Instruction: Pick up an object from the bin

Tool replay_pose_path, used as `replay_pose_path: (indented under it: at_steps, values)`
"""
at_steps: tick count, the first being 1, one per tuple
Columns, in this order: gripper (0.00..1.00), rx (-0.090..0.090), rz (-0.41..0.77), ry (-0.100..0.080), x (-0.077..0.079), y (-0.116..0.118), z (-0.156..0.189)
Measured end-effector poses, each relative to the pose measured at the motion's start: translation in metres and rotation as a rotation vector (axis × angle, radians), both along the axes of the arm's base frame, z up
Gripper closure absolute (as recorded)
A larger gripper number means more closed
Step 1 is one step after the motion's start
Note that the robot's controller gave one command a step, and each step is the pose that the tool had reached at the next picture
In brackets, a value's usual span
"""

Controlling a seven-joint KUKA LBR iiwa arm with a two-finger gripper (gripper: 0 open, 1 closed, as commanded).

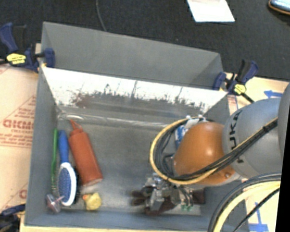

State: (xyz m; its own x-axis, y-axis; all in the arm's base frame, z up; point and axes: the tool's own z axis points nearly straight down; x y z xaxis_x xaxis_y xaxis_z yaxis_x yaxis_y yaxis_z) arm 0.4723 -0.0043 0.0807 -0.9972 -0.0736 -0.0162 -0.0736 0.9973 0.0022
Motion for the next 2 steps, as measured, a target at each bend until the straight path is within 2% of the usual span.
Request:
replay_pose_path:
  at_steps: [1,2]
  values:
    - [1.0,-0.001,-0.001,0.003,-0.001,0.0,0.029]
    - [1.0,-0.001,-0.002,-0.002,0.001,-0.001,0.057]
